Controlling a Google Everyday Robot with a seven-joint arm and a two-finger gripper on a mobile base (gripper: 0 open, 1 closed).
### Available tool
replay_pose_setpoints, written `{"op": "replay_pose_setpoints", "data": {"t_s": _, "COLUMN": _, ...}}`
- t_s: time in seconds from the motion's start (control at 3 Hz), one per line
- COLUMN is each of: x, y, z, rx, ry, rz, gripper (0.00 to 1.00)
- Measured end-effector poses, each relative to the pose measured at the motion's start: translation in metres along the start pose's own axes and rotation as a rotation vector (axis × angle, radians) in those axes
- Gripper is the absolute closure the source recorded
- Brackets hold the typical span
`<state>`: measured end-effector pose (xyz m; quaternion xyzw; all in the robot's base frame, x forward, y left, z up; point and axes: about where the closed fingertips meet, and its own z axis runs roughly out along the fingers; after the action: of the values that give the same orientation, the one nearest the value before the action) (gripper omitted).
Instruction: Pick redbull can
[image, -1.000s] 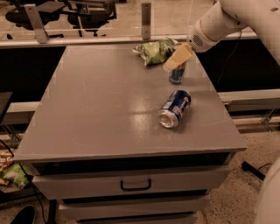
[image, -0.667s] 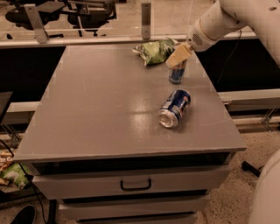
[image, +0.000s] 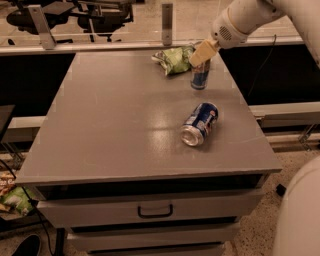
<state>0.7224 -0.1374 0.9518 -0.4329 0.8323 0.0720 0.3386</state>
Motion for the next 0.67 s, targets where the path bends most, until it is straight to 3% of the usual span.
{"op": "replay_pose_setpoints", "data": {"t_s": 0.33, "x": -0.03, "y": 0.015, "z": -0.026, "rx": -0.041, "ry": -0.025, "rz": -0.059, "gripper": 1.0}}
{"op": "replay_pose_setpoints", "data": {"t_s": 0.67, "x": -0.061, "y": 0.035, "z": -0.053, "rx": -0.098, "ry": -0.052, "rz": -0.127, "gripper": 1.0}}
